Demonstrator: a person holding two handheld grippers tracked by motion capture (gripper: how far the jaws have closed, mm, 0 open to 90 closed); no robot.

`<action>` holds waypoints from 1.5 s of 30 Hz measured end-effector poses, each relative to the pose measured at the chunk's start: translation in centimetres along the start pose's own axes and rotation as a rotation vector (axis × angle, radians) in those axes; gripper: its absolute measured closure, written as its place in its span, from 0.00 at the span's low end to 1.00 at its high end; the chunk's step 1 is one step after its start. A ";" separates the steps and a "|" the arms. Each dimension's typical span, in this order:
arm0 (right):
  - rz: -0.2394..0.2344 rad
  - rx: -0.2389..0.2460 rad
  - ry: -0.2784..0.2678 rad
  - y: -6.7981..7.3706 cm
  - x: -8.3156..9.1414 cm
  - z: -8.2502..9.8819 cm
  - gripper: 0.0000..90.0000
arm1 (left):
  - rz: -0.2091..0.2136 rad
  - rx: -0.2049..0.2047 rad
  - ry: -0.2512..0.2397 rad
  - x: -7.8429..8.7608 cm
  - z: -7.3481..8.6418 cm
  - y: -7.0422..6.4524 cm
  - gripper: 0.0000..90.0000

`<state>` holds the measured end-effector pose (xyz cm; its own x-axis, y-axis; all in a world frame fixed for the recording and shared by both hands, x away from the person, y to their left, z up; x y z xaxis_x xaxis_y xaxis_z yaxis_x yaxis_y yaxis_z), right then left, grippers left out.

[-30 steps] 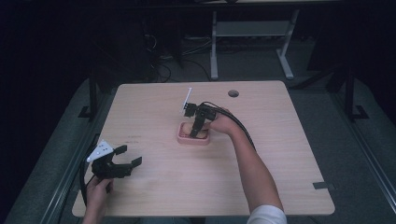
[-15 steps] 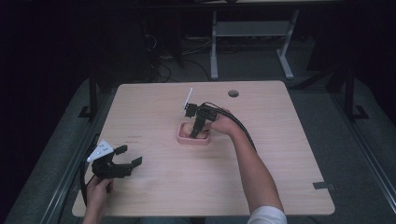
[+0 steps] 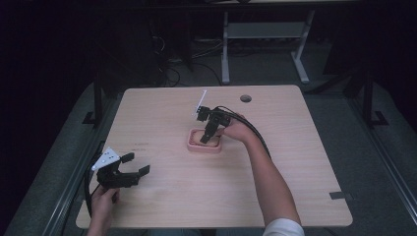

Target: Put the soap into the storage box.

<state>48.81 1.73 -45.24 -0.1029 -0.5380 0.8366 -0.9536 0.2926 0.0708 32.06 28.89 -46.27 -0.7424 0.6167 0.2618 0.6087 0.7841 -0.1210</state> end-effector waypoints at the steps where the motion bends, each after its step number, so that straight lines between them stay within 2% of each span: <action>1: 0.001 -0.002 -0.007 0.0 0.3 0.0 0.34 | 0.000 -0.003 0.005 0.0 0.0 0.0 0.16; 8: 0.010 -0.010 -0.028 0.3 1.3 0.6 0.31 | 0.001 -0.003 0.007 -0.1 0.0 -0.1 0.16; 10: 0.008 -0.031 -0.048 0.2 2.0 1.0 0.29 | 0.000 -0.002 0.006 0.0 0.0 -0.1 0.16; 14: 0.017 -0.043 -0.064 0.1 3.0 1.7 0.29 | 0.000 -0.002 0.008 0.0 0.1 0.0 0.16; 21: 0.035 -0.044 -0.081 0.3 4.1 2.5 0.29 | 0.001 0.002 0.000 0.0 0.0 -0.2 0.16; 24: 0.035 -0.044 -0.069 0.4 4.3 2.7 0.29 | 0.001 0.003 0.001 0.0 0.1 -0.2 0.16; 31: 0.051 -0.051 -0.086 0.5 5.2 3.6 0.29 | 0.001 -0.003 0.007 0.0 0.1 -0.1 0.16; 36: 0.041 -0.065 -0.099 0.9 5.6 4.4 0.28 | 0.003 -0.003 0.005 0.0 0.1 -0.1 0.16; 37: 0.037 -0.070 -0.080 1.0 5.6 4.9 0.27 | 0.004 -0.005 0.005 0.0 0.1 -0.1 0.16; 42: 0.039 -0.074 -0.089 1.1 5.6 6.1 0.27 | 0.002 -0.006 0.006 0.0 0.1 -0.2 0.16; 45: 0.036 -0.091 -0.072 1.2 5.7 6.5 0.27 | 0.000 -0.005 0.007 0.0 0.1 -0.1 0.16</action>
<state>45.23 -6.13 -43.95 -0.1598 -0.5805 0.7984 -0.9195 0.3819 0.0936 31.94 28.80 -46.38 -0.7400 0.6166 0.2688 0.6105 0.7834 -0.1164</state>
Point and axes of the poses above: each handheld gripper's, and its own axes: x roughly backward along the jaws, z roughly out of its underside, y roughly to its left, the point moved 5 cm from there along -x, roughly forward along the jaws, and after that the axes turned 12 degrees about -y, right-handed, at the moved point
